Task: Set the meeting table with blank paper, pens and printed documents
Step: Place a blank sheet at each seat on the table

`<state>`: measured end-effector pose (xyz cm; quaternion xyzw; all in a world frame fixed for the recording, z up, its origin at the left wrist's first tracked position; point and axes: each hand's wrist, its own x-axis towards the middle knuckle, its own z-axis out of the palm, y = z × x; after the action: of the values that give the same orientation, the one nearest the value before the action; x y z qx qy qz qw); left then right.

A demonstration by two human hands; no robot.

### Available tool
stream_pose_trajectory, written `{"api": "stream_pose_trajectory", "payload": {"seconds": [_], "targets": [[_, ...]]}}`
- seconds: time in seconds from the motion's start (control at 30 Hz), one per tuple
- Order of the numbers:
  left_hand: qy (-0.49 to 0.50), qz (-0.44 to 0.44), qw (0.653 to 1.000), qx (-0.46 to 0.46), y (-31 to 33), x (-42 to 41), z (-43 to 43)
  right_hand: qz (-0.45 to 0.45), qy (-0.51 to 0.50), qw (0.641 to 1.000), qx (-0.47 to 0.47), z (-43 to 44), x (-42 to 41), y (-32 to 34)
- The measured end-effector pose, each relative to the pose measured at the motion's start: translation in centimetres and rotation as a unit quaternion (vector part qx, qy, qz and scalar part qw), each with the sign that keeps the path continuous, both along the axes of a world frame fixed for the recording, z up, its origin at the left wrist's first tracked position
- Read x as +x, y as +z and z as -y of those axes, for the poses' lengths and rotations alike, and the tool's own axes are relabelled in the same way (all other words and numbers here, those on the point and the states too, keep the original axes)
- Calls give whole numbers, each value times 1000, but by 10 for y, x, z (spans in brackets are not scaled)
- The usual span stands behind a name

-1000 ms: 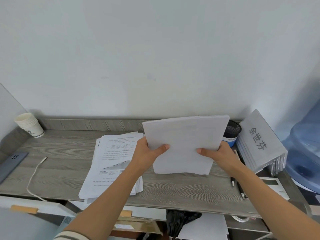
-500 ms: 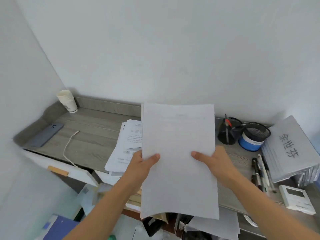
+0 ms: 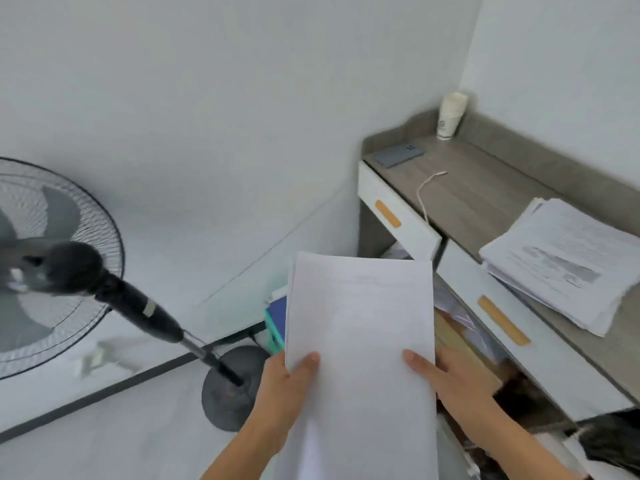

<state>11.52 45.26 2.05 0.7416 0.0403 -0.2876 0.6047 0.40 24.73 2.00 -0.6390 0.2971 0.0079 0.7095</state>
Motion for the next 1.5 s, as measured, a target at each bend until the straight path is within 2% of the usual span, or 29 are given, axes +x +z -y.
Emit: {"api": "stream_pose_trajectory", "payload": {"seconds": [0.13,0.27,0.33,0.43,0.53,0.7,0.8,0.87,0.97,1.27,1.4,1.5], "targets": [[146,-17,989,-14,-2,-13,-109,5,115,993,2,-80,38,-6],[295,-23,955,-19,-4,-35,-198,12,236,972,14,-158,74,-13],[371,-23,928,-14,-4,-45,-234,14,310,951,5,-198,94,-13],[470,-15,882,-21,-3,-59,-281,2,438,899,-2,-256,126,-11],[562,-10,826,-30,-1,-71,-320,11,519,854,-17,-316,155,-15],[688,-2,724,-40,-5,-98,-372,40,599,798,-42,-422,182,-18],[761,-7,645,-68,-11,-125,-395,25,657,752,-33,-478,182,-20],[812,-16,577,-86,-12,-143,-412,11,690,723,-20,-517,175,-22],[856,-24,508,-95,-17,-172,-446,2,727,686,-19,-577,158,-29],[910,-10,407,-72,-29,-287,-591,-29,789,612,29,-761,55,-42],[930,-13,356,-88,-32,-325,-646,-25,797,603,25,-824,24,-40],[933,7,347,-91,-33,-338,-683,-27,807,590,14,-869,14,-41]]}}
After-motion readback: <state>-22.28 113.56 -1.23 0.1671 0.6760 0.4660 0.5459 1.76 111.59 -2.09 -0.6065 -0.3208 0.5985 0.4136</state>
